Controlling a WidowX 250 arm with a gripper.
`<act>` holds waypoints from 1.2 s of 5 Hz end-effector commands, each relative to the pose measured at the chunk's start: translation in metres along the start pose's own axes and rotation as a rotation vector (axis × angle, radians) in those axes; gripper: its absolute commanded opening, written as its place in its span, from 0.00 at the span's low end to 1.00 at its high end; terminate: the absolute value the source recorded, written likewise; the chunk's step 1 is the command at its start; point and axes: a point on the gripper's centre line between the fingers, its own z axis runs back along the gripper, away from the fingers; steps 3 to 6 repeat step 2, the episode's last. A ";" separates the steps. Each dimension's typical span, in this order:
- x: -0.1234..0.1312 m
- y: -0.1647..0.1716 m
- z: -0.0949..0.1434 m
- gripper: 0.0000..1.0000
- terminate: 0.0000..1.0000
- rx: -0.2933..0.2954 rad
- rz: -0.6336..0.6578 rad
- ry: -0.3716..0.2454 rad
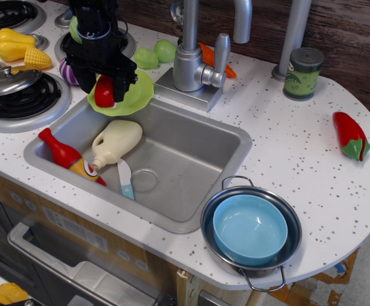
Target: Put sushi on plate
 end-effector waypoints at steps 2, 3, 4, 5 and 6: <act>0.010 0.004 0.015 1.00 1.00 0.014 -0.017 -0.047; 0.010 0.004 0.015 1.00 1.00 0.014 -0.017 -0.047; 0.010 0.004 0.015 1.00 1.00 0.014 -0.017 -0.047; 0.010 0.004 0.015 1.00 1.00 0.014 -0.017 -0.047; 0.010 0.004 0.015 1.00 1.00 0.014 -0.017 -0.047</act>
